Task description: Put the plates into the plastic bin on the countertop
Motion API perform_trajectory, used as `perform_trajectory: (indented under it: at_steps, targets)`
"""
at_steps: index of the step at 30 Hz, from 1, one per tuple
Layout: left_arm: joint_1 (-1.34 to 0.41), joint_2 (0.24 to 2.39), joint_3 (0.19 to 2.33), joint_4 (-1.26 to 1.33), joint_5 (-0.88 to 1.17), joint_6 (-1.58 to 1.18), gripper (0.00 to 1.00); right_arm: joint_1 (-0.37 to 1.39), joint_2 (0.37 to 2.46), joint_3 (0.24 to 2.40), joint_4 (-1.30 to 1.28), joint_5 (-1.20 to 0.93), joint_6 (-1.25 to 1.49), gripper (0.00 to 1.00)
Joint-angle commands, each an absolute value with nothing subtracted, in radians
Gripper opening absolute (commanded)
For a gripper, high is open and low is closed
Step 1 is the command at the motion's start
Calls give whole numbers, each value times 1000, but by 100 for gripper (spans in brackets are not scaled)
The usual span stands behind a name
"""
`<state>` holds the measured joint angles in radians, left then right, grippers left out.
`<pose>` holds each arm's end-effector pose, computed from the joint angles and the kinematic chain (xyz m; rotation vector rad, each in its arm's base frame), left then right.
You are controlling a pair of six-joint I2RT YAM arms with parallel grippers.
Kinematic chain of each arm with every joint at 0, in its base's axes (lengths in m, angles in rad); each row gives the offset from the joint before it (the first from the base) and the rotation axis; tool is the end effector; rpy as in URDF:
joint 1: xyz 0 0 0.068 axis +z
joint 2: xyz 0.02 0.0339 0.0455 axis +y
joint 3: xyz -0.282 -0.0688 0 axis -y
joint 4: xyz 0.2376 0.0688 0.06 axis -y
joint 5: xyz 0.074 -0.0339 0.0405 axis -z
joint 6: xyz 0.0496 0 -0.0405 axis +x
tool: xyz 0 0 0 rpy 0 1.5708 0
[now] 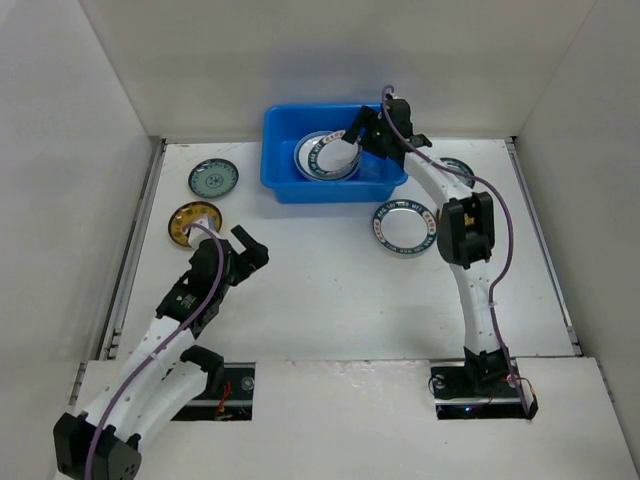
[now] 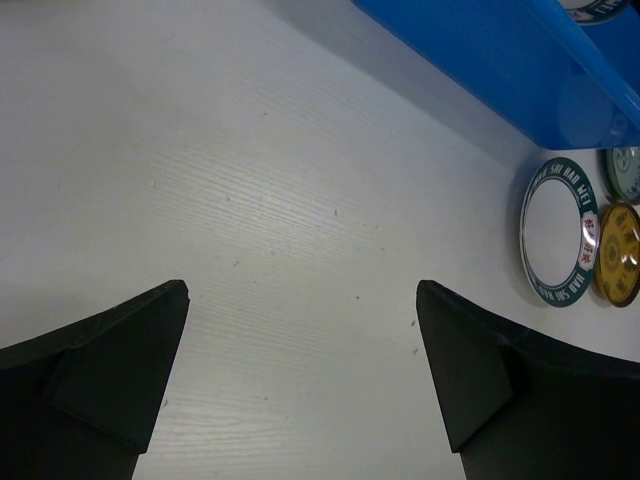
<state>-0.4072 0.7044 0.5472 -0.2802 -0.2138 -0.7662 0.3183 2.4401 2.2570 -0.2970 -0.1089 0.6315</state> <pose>0.1512 -0.0538 0.2663 -0.4997 1.9762 -0.5347 0.5580 0.1896 0.2543 0.2615 2.1059 0.6912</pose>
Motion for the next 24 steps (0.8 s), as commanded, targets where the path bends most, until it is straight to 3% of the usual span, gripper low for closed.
perform_trajectory:
  at_steps: [1, 6, 12, 20, 24]
  targets:
    - [-400, 730, 545, -215, -170, -749, 100, 326, 2254, 2234, -170, -112, 612, 87]
    - [-398, 782, 549, -169, -132, -739, 100, 320, 2184, 2223, -184, -124, 557, 95]
    - [-412, 804, 571, -155, -117, -739, 100, 317, 2154, 2183, -277, -118, 534, 92]
    - [-400, 890, 620, -107, -117, -721, 100, 356, 1699, 1495, -232, 116, 401, 89]
    - [-397, 969, 667, -80, -112, -690, 100, 442, 1539, 1295, -288, 315, 235, 89]
